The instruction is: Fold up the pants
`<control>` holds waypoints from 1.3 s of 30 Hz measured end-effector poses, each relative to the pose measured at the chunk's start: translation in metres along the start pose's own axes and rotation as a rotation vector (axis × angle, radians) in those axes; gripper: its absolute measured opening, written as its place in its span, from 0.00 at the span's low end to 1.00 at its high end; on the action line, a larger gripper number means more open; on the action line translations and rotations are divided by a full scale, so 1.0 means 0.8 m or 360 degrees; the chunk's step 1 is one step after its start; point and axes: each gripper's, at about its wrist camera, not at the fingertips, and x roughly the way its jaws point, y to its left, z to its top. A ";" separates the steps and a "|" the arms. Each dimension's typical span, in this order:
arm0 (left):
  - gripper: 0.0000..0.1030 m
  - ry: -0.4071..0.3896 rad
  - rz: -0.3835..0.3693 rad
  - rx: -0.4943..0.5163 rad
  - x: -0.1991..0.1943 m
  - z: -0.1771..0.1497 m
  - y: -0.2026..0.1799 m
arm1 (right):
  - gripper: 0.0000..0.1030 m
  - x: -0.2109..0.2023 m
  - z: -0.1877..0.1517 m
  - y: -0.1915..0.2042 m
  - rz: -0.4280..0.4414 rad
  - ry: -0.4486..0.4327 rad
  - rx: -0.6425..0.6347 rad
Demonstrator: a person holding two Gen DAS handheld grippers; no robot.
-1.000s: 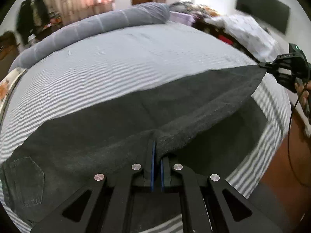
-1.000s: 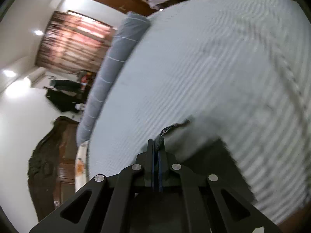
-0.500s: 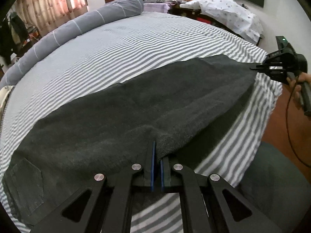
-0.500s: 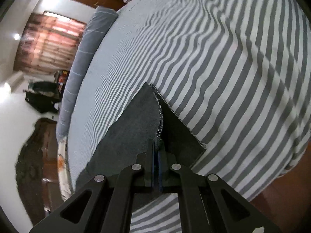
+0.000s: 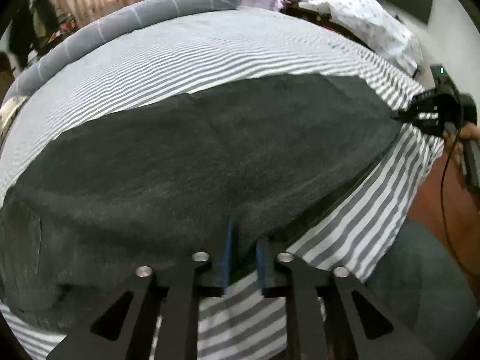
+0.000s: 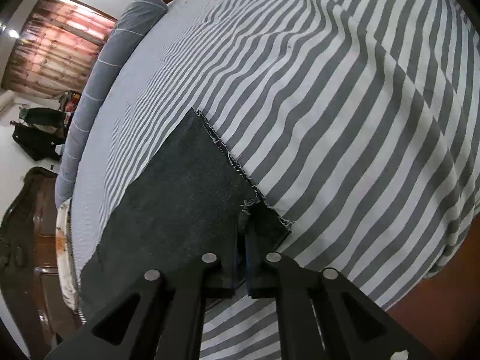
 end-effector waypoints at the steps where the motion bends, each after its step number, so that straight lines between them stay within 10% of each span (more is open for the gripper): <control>1: 0.22 -0.0015 -0.0030 -0.0036 -0.009 -0.002 0.005 | 0.25 -0.004 -0.001 0.004 0.0003 -0.0016 0.0008; 3: 0.25 -0.0054 -0.0078 -0.0093 -0.028 -0.007 0.016 | 0.47 -0.019 -0.005 0.005 -0.0009 -0.0072 0.0001; 14: 0.31 -0.0159 -0.0147 -0.0930 -0.099 -0.083 0.177 | 0.47 -0.048 -0.071 0.051 0.0191 -0.0038 -0.0095; 28: 0.31 -0.0203 -0.0678 -0.1674 -0.049 -0.126 0.251 | 0.47 0.037 -0.205 0.192 0.0326 0.0401 -0.0571; 37: 0.30 -0.0249 -0.0621 -0.1944 -0.019 -0.144 0.287 | 0.47 0.056 -0.225 0.211 0.0342 0.0463 -0.0590; 39: 0.18 -0.0275 -0.0551 -0.1929 -0.024 -0.141 0.288 | 0.47 0.057 -0.224 0.213 0.0346 0.0465 -0.0587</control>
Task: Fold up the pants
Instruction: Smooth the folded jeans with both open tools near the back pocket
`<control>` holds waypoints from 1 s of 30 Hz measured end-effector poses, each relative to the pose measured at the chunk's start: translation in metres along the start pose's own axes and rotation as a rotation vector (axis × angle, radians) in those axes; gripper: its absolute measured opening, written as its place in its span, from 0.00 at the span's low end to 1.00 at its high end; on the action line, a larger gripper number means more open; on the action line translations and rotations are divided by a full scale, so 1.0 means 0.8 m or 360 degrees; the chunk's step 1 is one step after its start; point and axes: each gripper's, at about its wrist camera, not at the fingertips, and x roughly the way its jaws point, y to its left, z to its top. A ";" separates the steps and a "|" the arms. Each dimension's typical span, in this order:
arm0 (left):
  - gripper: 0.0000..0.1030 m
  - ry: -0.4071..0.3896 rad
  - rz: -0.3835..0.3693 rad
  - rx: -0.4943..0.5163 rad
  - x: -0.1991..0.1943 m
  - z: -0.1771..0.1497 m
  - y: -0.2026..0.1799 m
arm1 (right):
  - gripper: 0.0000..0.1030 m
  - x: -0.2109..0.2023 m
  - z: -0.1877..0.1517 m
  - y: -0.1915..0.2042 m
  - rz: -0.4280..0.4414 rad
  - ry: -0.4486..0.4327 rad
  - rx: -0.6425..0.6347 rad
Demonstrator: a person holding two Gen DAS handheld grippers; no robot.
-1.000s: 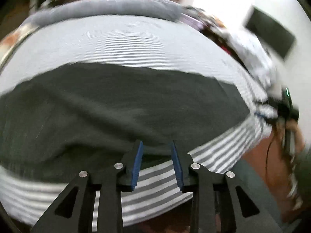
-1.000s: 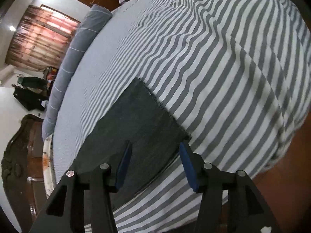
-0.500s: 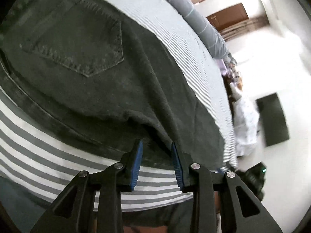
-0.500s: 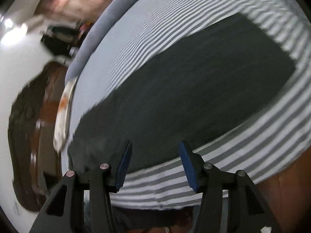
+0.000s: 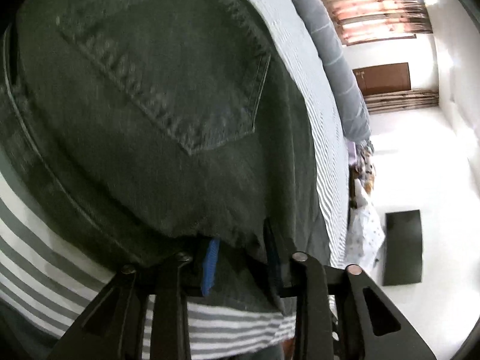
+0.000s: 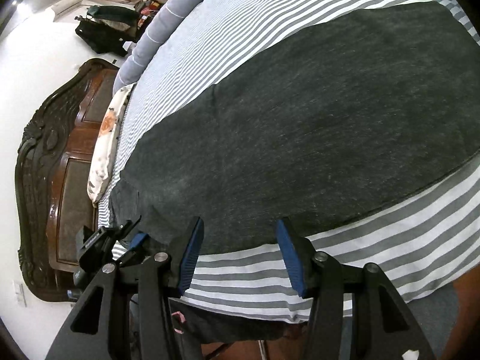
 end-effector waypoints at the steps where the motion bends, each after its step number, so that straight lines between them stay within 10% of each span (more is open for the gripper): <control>1: 0.06 -0.0021 0.0054 0.0035 0.000 0.000 -0.005 | 0.47 0.001 0.000 0.001 -0.0002 -0.0002 -0.0001; 9: 0.04 -0.0176 0.0259 0.0500 -0.031 -0.035 -0.070 | 0.48 0.000 0.004 -0.005 0.0004 0.0007 0.0012; 30: 0.19 -0.0042 0.0283 0.0153 -0.055 -0.001 -0.006 | 0.48 0.043 0.086 0.085 0.0020 0.0073 -0.0278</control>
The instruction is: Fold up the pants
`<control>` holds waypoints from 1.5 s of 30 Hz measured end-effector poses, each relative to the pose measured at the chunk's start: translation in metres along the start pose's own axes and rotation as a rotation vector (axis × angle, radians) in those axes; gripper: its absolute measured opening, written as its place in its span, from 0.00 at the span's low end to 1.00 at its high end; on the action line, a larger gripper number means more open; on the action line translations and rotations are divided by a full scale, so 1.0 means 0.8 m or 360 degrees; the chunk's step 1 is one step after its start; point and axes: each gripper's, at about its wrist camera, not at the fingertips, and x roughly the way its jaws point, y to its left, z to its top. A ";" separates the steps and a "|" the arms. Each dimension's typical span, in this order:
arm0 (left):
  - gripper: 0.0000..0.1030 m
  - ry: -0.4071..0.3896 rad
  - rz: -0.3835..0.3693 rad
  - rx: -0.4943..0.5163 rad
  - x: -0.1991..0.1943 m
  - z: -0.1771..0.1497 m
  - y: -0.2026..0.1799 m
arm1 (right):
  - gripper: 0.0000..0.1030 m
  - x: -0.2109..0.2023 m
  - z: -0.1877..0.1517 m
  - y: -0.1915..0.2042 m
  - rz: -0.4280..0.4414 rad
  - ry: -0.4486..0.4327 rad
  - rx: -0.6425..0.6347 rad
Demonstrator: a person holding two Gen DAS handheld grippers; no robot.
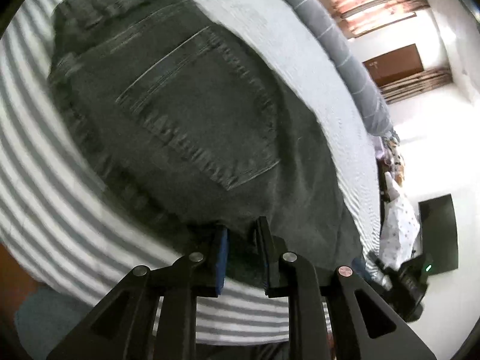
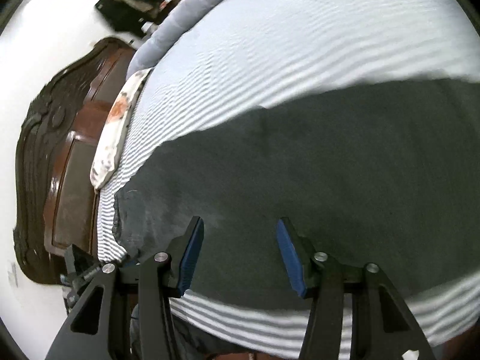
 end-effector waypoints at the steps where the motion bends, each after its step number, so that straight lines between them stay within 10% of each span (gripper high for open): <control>1: 0.19 0.0004 0.0041 -0.0004 0.000 -0.003 0.000 | 0.48 0.006 0.010 0.009 0.0006 0.0008 -0.0032; 11: 0.21 -0.0335 0.0277 0.0254 -0.067 0.017 -0.028 | 0.48 0.124 0.121 0.099 0.0070 0.0247 -0.0262; 20: 0.23 -0.0137 0.0324 0.0497 0.011 0.060 -0.057 | 0.55 0.232 0.157 0.142 0.0145 0.0623 -0.0372; 25: 0.23 -0.0053 0.0348 0.0496 0.044 0.061 -0.034 | 0.51 0.249 0.141 0.157 0.0171 0.0736 -0.0520; 30: 0.21 -0.0092 0.0308 0.0495 0.039 0.059 -0.021 | 0.14 0.212 0.106 0.163 0.0168 0.0662 -0.0748; 40: 0.21 -0.0212 0.0223 0.0460 0.003 0.040 -0.022 | 0.11 0.170 -0.042 0.176 0.0034 0.0480 -0.1158; 45: 0.21 -0.0318 0.0170 0.0546 -0.022 0.046 -0.051 | 0.14 0.175 -0.040 0.162 0.0105 0.0471 -0.1002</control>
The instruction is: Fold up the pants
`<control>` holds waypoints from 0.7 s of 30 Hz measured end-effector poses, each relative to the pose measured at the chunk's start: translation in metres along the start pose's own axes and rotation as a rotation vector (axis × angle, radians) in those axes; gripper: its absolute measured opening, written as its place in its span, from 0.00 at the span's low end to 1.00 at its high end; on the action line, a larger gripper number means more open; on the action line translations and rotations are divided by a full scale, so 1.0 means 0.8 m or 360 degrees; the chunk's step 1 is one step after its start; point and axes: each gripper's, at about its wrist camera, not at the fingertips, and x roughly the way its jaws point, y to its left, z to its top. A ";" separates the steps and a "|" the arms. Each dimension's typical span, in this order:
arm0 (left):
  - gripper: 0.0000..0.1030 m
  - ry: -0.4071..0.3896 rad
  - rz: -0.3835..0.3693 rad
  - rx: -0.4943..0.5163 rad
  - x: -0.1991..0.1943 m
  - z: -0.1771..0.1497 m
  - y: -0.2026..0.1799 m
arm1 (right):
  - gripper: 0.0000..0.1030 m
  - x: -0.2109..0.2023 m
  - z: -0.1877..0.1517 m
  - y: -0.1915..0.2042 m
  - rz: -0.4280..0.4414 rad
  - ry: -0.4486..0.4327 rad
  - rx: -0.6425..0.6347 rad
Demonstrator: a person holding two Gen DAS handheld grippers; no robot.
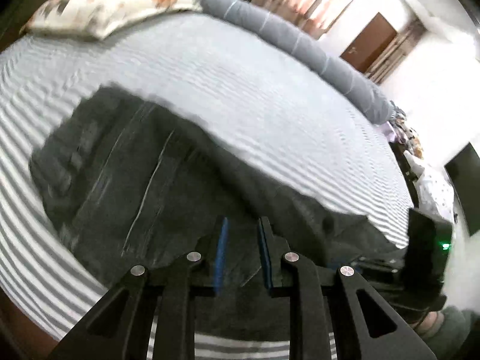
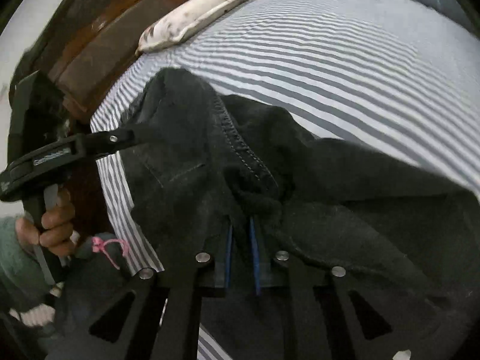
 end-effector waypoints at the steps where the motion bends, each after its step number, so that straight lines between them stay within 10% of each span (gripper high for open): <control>1: 0.21 -0.0010 -0.0006 0.0039 0.000 0.006 -0.008 | 0.14 0.000 0.000 -0.001 0.0011 0.0000 0.0013; 21: 0.19 0.0099 -0.0046 0.0070 0.085 -0.012 -0.010 | 0.40 -0.017 -0.001 -0.033 0.0219 -0.0138 0.0375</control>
